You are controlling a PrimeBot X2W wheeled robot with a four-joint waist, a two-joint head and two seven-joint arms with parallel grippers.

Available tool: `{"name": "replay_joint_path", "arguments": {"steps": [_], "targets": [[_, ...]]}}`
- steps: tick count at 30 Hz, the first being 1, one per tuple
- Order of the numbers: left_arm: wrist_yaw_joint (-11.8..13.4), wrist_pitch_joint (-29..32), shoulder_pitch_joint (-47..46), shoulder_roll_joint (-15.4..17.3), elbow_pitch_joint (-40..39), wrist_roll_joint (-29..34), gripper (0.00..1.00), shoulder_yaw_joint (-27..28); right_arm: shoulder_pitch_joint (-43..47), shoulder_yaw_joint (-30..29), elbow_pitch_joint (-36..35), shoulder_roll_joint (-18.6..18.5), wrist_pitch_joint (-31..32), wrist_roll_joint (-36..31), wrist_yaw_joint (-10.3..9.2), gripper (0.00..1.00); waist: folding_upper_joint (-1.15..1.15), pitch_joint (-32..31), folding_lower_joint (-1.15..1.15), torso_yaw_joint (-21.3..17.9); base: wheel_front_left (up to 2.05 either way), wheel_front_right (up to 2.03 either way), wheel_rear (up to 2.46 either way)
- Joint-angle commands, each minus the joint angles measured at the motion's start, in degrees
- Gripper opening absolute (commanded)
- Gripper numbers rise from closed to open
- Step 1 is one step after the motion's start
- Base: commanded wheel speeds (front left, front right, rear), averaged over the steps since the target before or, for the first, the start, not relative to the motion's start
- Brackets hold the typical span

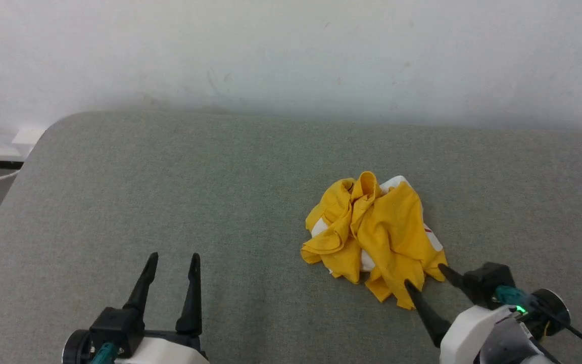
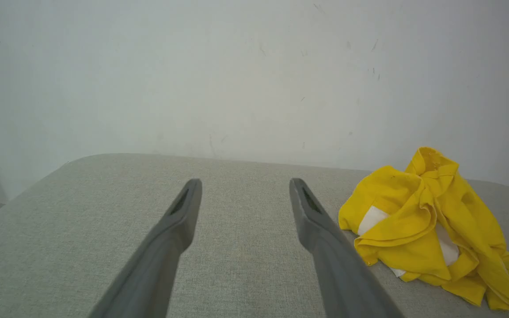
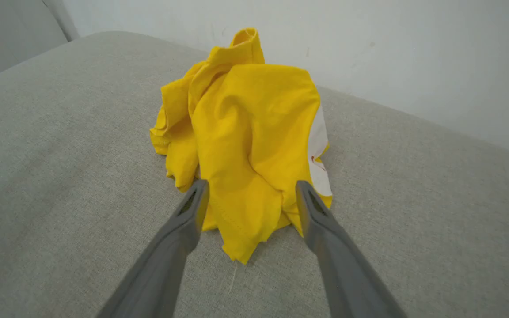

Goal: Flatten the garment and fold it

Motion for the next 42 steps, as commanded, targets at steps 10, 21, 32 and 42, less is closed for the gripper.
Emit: {"name": "replay_joint_path", "arguments": {"steps": [10, 21, 32, 42], "targets": [[-2.81, -0.27, -2.66, -3.66, 2.83, 2.01, 1.00, -0.09, -11.72, 10.42, 5.96, -7.37, 19.84, 8.83, -0.11, 1.00, 0.00, 5.41, 0.00, 6.68, 0.00, 0.00, 0.00], [-4.72, -0.27, -4.05, -6.14, 4.49, 3.53, 1.00, 1.23, -16.46, 13.69, 15.89, -7.67, 20.45, 9.20, -0.11, 0.00, 0.00, 6.20, 0.00, 6.96, 0.00, 0.00, 0.00], [-6.04, -0.27, -1.94, -7.07, 5.08, 4.79, 1.00, 2.89, -2.26, -2.78, 3.36, -12.30, 24.01, 10.79, -0.11, 0.00, 0.00, 0.45, 0.00, -1.28, 0.00, 0.00, 0.00], [-7.27, -0.27, -3.10, -7.66, 5.69, 5.46, 1.00, 1.68, 5.72, -17.21, 2.52, -6.33, 24.75, 1.82, -0.11, 1.00, 0.00, 0.79, 0.00, -4.50, 0.00, 0.00, 0.00]]}}
